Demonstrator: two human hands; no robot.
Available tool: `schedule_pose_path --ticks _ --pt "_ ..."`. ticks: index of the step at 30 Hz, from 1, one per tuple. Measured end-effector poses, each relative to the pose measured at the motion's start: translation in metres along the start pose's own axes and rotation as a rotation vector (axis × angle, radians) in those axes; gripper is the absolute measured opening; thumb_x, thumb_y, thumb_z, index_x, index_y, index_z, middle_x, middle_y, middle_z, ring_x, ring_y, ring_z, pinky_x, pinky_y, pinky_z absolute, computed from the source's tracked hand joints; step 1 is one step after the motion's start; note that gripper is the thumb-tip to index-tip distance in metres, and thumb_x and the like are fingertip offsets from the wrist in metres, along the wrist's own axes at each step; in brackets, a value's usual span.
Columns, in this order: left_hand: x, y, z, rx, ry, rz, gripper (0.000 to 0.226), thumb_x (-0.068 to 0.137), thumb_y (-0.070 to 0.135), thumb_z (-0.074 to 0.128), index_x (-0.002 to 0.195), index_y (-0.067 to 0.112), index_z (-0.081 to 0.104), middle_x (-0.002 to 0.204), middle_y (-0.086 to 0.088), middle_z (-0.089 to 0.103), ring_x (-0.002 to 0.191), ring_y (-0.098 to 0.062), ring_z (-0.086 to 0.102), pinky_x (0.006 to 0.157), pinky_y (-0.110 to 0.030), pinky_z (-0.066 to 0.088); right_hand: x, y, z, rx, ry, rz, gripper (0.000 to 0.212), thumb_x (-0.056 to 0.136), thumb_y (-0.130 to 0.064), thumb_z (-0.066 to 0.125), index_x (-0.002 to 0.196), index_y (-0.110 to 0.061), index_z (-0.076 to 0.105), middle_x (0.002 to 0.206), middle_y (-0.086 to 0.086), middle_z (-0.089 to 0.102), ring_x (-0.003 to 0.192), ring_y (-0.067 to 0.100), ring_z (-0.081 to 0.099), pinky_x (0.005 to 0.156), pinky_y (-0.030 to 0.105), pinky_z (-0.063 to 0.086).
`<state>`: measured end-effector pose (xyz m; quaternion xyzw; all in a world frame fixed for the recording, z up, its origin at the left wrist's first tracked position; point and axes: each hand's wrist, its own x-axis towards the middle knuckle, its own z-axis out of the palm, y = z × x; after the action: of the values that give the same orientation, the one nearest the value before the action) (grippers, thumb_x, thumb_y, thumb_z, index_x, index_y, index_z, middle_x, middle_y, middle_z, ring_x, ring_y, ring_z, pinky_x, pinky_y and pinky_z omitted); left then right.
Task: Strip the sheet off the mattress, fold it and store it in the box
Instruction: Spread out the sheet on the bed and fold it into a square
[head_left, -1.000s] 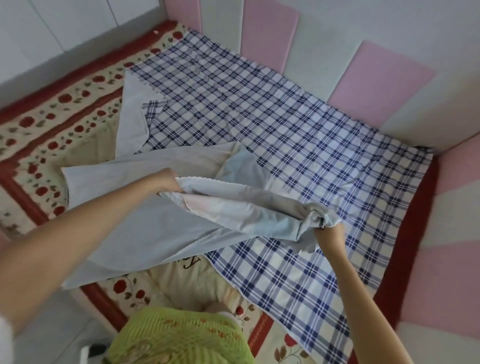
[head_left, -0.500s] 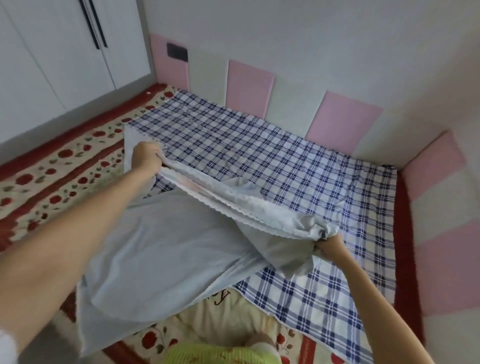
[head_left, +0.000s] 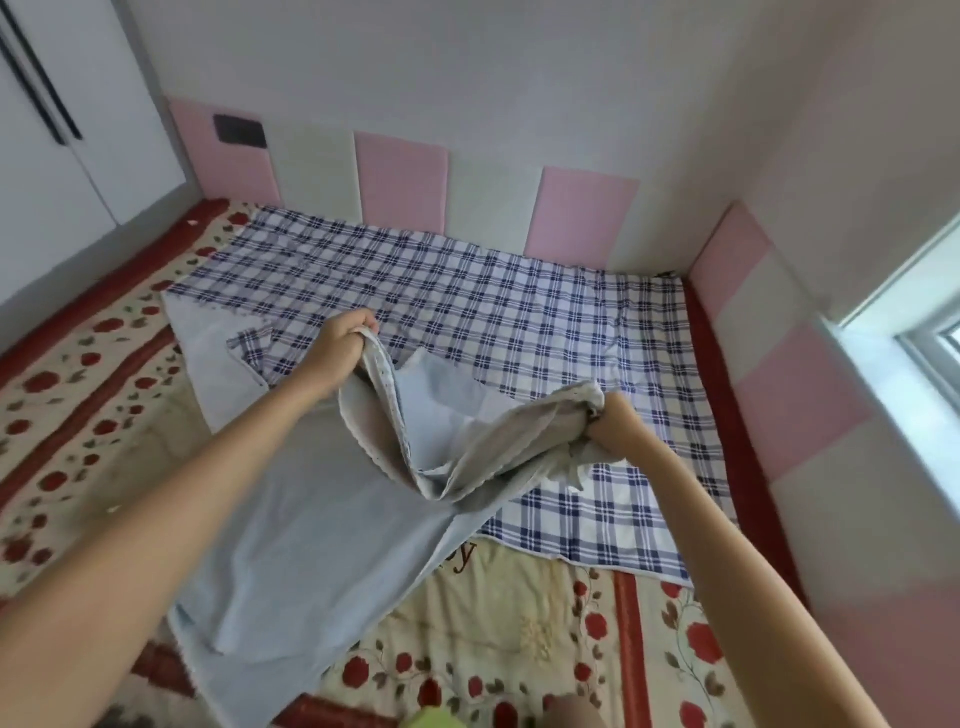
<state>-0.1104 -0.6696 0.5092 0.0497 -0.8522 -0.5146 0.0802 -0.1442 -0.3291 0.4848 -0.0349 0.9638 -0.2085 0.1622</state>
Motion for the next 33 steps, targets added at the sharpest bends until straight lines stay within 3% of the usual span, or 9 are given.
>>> schedule_pose_path --ticks 3,7,10,14,18,22,27,30,33 --pt "-0.007 0.04 0.02 0.013 -0.262 0.003 0.023 0.069 0.013 0.036 0.08 0.017 0.056 0.076 -0.01 0.05 0.062 -0.017 0.042 0.056 -0.023 0.032 -0.022 -0.015 -0.016 -0.127 -0.03 -0.089 0.029 0.088 -0.005 0.05 0.06 -0.011 0.045 0.062 0.001 0.045 0.062 0.017 0.045 0.048 0.018 0.032" --pt "-0.036 0.082 0.071 0.13 -0.671 0.01 0.068 0.076 0.051 0.05 0.136 0.019 0.045 0.116 0.001 0.051 0.1 -0.012 0.051 0.08 -0.022 0.042 -0.045 -0.031 -0.026 -0.149 -0.071 -0.2 0.028 0.086 -0.003 0.053 0.06 -0.012 0.046 0.061 -0.002 0.045 0.056 0.013 0.043 0.046 0.015 0.031" --pt "-0.069 0.086 0.114 0.269 -0.696 0.072 0.067 0.068 0.046 0.079 0.126 0.024 0.054 0.118 0.014 0.056 0.108 -0.007 0.054 0.09 -0.024 0.044 -0.06 -0.043 -0.027 -0.229 -0.099 -0.332 0.009 0.086 -0.002 0.053 0.079 -0.004 0.059 0.064 -0.003 0.047 0.063 0.014 0.046 0.048 0.013 0.032" --pt "-0.104 0.078 0.161 0.179 -0.52 -0.024 0.016 0.074 0.02 0.077 0.086 0.016 0.067 0.083 0.001 0.067 0.078 -0.011 0.062 0.071 -0.024 0.048 -0.075 -0.023 -0.024 -0.099 -0.06 -0.408 0.024 0.08 0.005 0.054 0.065 -0.013 0.045 0.064 -0.005 0.045 0.068 0.019 0.046 0.054 0.025 0.038" --pt "-0.122 0.078 0.169 -0.146 -0.282 -0.17 0.005 0.077 0.012 0.072 0.08 0.011 0.068 0.079 -0.011 0.07 0.075 -0.019 0.065 0.071 -0.031 0.049 -0.093 0.016 -0.023 0.402 0.081 -0.267 0.032 0.077 -0.011 0.074 0.099 -0.018 0.052 0.088 -0.008 0.058 0.078 0.013 0.059 0.068 0.029 0.054" --pt "-0.143 0.081 0.171 -0.285 -0.142 -0.267 0.01 0.082 0.011 0.071 0.089 0.016 0.068 0.093 -0.007 0.072 0.086 -0.017 0.068 0.083 -0.035 0.052 -0.114 0.053 -0.015 0.836 -0.173 -0.202 0.028 0.082 -0.014 0.073 0.105 -0.005 0.062 0.096 0.007 0.07 0.085 0.017 0.068 0.077 0.029 0.058" --pt "-0.164 0.08 0.181 -0.402 -0.119 -0.29 0.025 0.079 0.041 0.071 0.093 0.02 0.07 0.094 -0.007 0.073 0.09 -0.02 0.069 0.089 -0.043 0.053 -0.125 0.033 0.03 1.023 0.133 -0.247 0.028 0.087 -0.027 0.066 0.085 0.0 0.059 0.078 0.019 0.061 0.069 0.026 0.056 0.062 0.045 0.048" --pt "-0.175 0.074 0.184 -0.458 -0.025 -0.409 0.07 0.06 0.07 0.062 0.097 0.01 0.069 0.097 -0.02 0.07 0.091 -0.033 0.068 0.086 -0.048 0.052 -0.141 0.023 0.046 1.159 0.254 -0.245 0.031 0.094 -0.018 0.057 0.077 0.007 0.048 0.064 0.009 0.04 0.057 0.018 0.034 0.053 0.029 0.029" --pt "-0.181 0.07 0.187 -0.519 0.042 -0.458 0.068 0.062 0.065 0.058 0.097 0.008 0.069 0.089 -0.017 0.07 0.085 -0.034 0.067 0.076 -0.044 0.05 -0.151 0.015 0.054 1.24 0.26 -0.2 0.023 0.098 -0.011 0.05 0.082 0.006 0.053 0.064 0.005 0.038 0.055 0.01 0.032 0.051 0.015 0.027"
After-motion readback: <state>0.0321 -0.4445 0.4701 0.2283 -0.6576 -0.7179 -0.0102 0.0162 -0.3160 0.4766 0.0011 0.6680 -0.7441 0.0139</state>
